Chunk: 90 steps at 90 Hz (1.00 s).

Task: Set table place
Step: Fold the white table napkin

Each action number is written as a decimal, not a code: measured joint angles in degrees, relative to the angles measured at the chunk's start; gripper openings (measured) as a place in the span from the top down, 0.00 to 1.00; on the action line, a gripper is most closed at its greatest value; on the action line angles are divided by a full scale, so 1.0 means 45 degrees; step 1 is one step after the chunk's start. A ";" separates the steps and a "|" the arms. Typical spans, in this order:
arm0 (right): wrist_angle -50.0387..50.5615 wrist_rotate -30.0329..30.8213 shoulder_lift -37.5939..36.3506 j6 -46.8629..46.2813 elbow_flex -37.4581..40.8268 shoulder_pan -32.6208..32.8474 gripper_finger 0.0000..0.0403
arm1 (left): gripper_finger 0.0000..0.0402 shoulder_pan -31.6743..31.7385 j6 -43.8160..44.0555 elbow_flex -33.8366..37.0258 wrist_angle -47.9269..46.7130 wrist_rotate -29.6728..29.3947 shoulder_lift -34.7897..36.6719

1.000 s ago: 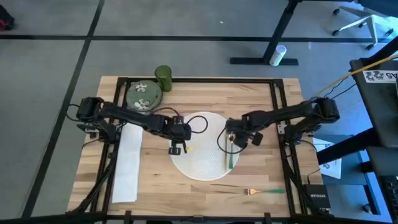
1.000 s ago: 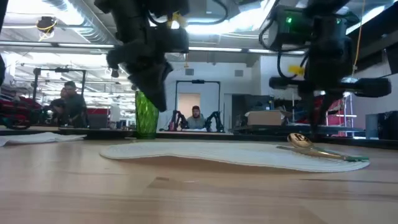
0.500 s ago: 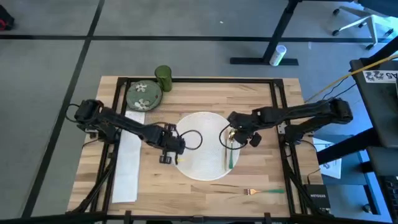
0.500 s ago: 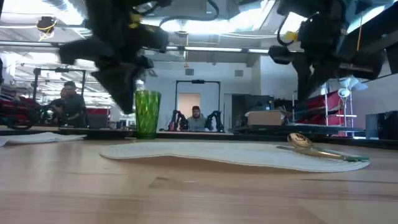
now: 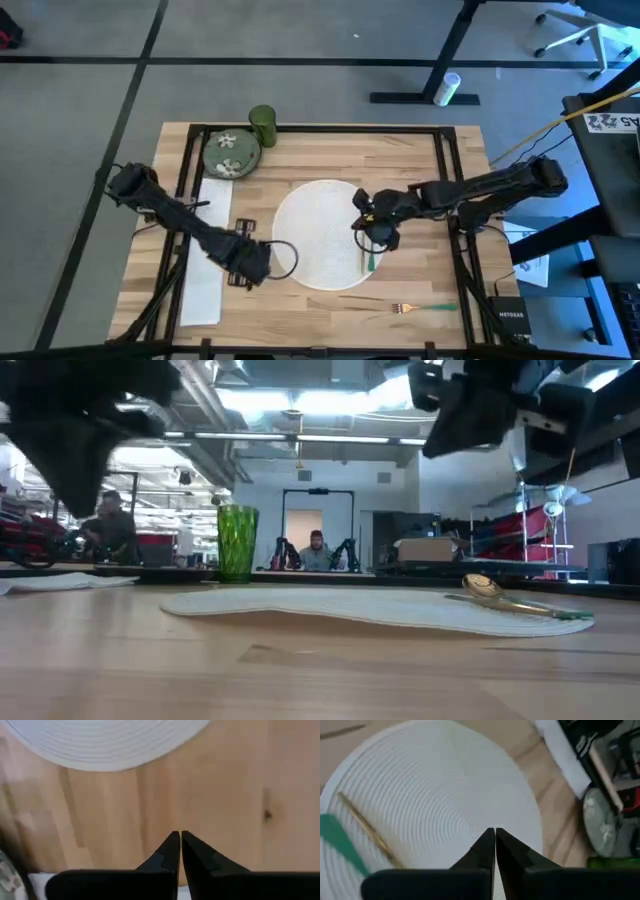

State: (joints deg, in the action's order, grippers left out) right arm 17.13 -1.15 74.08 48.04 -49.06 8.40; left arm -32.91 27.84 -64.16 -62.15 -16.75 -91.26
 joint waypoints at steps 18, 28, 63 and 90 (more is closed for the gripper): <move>-0.0181 0.0153 0.0000 -0.0522 0.0000 -0.0034 1.00 | 1.00 -0.1140 0.2405 0.0000 -0.0782 0.0000 0.0246; -0.0176 0.0243 0.0000 -0.0599 0.0000 -0.0034 1.00 | 1.00 -0.1485 0.4254 0.0063 -0.2478 0.0054 0.0237; -0.0176 0.0248 0.0005 -0.0599 0.0000 -0.0034 1.00 | 1.00 -0.1495 0.7095 0.2675 -0.2339 0.2097 0.0207; -0.0176 0.0561 0.0005 -0.0580 0.0000 -0.0034 1.00 | 1.00 -0.1406 0.7200 0.4729 0.1135 0.2293 0.0210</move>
State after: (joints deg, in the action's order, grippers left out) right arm 16.34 1.38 74.11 45.43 -49.06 8.25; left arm -39.24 60.24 -42.88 -57.04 -6.43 -90.31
